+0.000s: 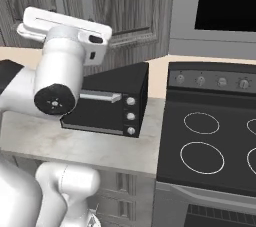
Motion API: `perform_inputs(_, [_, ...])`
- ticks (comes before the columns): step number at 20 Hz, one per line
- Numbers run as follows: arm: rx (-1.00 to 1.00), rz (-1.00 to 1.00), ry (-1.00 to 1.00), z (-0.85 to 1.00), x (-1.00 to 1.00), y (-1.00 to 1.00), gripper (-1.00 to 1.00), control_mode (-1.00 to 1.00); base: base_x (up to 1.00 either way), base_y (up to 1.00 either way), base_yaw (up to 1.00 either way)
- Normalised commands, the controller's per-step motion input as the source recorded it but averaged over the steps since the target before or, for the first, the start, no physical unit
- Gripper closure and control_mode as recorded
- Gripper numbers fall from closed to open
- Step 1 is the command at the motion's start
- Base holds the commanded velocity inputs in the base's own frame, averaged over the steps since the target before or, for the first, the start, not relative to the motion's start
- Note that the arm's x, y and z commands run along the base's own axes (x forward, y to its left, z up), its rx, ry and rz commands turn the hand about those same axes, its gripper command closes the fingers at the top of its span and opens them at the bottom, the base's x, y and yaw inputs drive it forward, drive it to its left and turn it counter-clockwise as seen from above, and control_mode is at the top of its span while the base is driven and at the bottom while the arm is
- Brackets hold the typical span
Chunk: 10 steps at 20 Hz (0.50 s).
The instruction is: Move the bowls from the cabinet to the plates on the dining table.
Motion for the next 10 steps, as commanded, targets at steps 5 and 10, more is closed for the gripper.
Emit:
perform_inputs(5, [0.08,0.0,0.59,-0.03,0.0,0.27,-1.0,-1.0,0.0,0.0,0.0])
perform_inputs(10, [-0.02,0.0,0.62,-0.29,0.07,0.32,-1.0,-1.0,0.0,0.0,0.0])
